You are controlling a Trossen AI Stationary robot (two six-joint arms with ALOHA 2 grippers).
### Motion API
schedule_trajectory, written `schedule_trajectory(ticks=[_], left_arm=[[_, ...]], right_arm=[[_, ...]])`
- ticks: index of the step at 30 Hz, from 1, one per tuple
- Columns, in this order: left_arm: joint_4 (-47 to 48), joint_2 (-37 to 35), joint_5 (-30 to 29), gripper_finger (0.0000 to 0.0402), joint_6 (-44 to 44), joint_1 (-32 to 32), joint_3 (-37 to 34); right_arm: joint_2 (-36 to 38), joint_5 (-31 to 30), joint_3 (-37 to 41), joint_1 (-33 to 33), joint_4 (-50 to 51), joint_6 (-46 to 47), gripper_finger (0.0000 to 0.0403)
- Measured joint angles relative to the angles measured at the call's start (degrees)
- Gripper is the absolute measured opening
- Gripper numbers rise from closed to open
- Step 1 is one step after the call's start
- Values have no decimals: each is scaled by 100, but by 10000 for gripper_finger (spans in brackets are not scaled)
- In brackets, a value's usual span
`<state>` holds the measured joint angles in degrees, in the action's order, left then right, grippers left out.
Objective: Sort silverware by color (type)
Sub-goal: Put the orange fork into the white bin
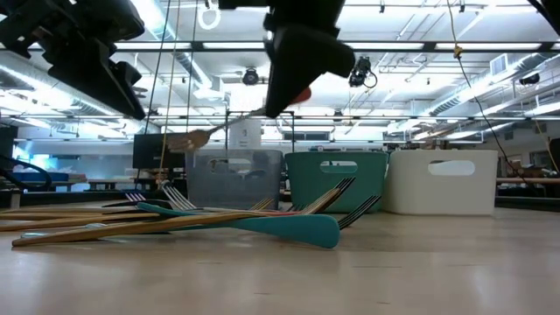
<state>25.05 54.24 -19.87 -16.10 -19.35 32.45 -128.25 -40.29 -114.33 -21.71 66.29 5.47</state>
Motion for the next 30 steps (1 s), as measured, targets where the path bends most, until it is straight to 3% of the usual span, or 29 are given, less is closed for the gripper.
schedule_trajectory(ticks=[12,30], left_arm=[[-43,0,-1,151,12,-1,0],[-40,0,-1,151,16,-1,0]], right_arm=[[535,-606,-130,-137,938,357,16],[947,-1047,-135,-173,2207,1189,16]])
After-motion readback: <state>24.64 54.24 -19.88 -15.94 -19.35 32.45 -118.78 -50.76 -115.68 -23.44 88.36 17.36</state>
